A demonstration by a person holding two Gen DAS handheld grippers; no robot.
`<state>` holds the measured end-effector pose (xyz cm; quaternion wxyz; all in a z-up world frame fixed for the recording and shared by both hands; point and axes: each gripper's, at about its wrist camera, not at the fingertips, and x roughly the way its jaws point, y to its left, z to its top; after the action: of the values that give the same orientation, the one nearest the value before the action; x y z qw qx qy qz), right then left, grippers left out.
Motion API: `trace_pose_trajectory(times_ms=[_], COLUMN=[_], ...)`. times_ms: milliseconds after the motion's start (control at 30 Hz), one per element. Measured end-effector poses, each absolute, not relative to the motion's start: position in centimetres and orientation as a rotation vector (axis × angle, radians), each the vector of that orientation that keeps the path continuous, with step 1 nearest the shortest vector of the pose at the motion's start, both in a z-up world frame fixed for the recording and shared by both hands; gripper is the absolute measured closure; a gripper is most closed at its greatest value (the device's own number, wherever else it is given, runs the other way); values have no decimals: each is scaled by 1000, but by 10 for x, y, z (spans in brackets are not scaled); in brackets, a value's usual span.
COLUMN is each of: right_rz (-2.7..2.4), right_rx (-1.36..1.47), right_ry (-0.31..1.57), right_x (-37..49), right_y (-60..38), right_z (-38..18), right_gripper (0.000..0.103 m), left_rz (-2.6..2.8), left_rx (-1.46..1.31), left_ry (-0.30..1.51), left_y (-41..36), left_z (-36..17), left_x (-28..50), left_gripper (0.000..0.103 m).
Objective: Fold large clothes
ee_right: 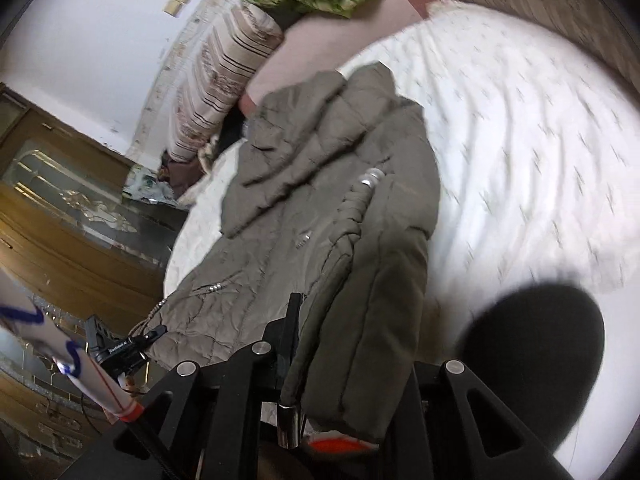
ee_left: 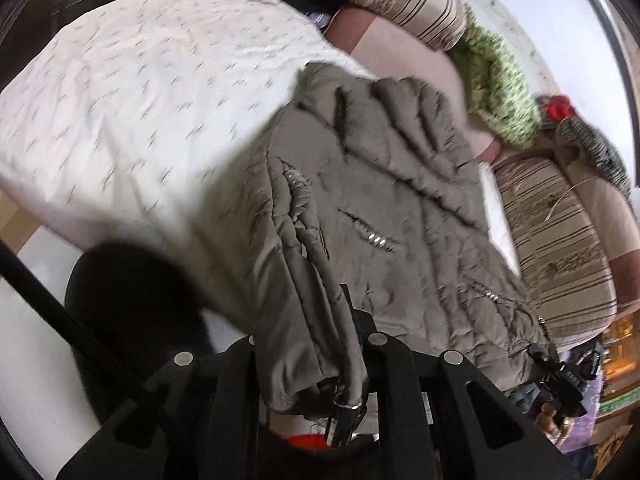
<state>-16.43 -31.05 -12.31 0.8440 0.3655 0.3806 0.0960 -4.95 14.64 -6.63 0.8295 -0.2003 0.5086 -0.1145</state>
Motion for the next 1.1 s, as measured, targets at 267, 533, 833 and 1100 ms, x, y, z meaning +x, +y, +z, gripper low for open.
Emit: trace_pose_trajectory(times_ms=[267,533,833,1100], right_rz=[188,172,104,-53], right_rx=[814,727,653,631], right_ry=[872,760,634,723], right_x=[-138,-45,67,182], right_y=[-320,-330,-351,-376], right_z=[-131,-60,4,-41], right_gripper=[85,86,85,84], left_rz=[-209,-213,-143,-17], left_rx=[-395,-265,-218,-117], left_ry=[1025,887,844,963], left_y=[146,105,65,26], left_z=[-45,26,67,-3], left_x=[-13,77,232,354], left_gripper=[88,87,87,84])
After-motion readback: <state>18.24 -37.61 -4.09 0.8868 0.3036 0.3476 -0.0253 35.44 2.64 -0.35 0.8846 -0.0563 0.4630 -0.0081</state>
